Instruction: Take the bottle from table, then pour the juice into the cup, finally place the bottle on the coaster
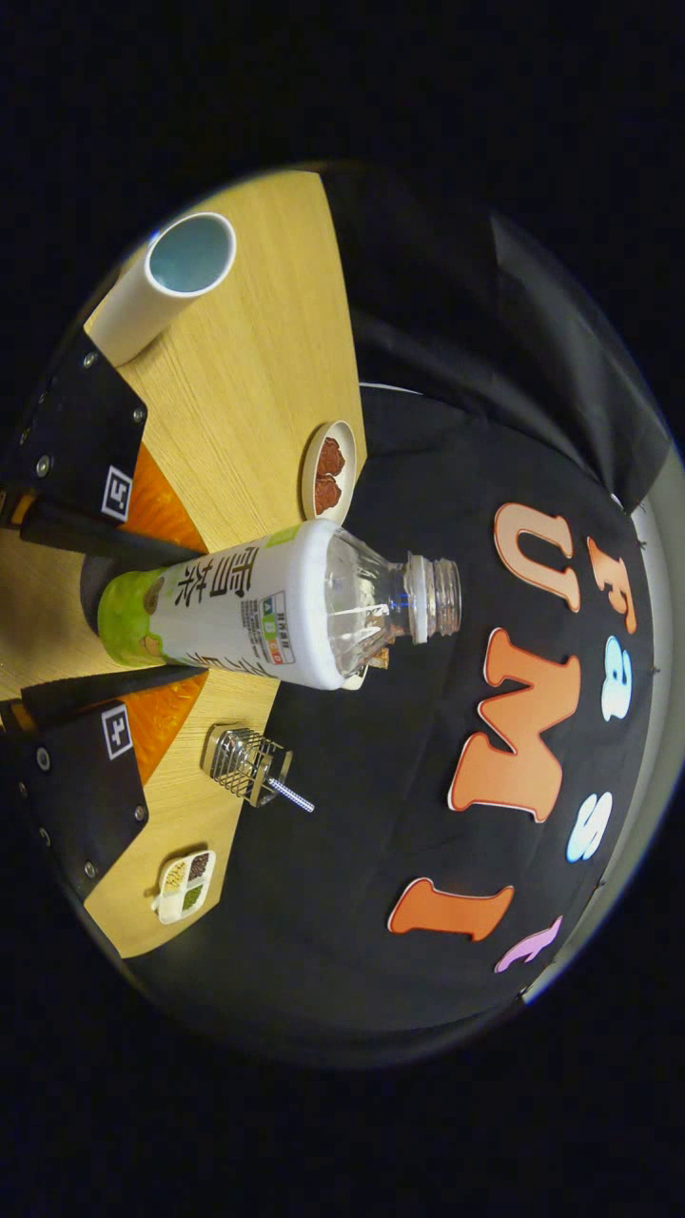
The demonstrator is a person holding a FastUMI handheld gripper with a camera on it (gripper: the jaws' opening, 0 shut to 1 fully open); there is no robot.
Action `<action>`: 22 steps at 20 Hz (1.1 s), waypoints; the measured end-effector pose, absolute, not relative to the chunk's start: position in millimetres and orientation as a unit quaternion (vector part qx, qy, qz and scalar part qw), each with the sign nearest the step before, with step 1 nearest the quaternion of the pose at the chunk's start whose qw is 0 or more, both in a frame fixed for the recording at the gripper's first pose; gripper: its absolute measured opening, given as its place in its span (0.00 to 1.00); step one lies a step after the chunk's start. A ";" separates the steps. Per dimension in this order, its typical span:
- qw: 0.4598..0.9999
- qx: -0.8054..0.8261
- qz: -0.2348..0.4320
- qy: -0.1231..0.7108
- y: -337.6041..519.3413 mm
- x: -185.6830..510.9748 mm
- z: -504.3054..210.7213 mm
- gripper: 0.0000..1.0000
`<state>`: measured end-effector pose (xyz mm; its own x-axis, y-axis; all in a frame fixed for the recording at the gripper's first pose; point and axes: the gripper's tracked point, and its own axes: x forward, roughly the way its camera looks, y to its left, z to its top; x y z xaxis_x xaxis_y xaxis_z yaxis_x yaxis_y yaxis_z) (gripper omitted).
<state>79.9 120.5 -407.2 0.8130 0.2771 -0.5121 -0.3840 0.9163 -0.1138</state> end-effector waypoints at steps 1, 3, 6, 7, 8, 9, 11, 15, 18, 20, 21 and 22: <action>0.947 -0.094 0.174 0.253 121.2 79.3 -408.2 0.55; 0.946 -0.074 0.177 0.261 122.0 77.2 -410.6 0.55; 0.943 -0.046 0.185 0.273 125.5 75.6 -417.0 0.55; 0.942 -0.037 0.186 0.277 126.2 74.5 -419.4 0.55; 0.941 -0.030 0.187 0.282 127.6 74.2 -423.4 0.55; 0.939 -0.023 0.188 0.286 127.9 73.2 -426.5 0.55; 0.939 -0.008 0.184 0.290 126.4 72.3 -427.0 0.55; 0.936 0.013 0.180 0.302 122.5 77.2 -431.8 0.55; 0.930 0.040 0.188 0.313 127.3 73.3 -432.1 0.65; 0.931 0.046 0.184 0.313 123.0 75.2 -426.6 0.68; 0.934 0.040 0.173 0.311 115.9 76.3 -423.3 0.69; 0.937 0.036 0.168 0.306 111.5 76.6 -417.1 0.76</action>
<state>76.6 111.5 -417.1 0.7568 0.3371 -0.5600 -0.2926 0.9408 0.1709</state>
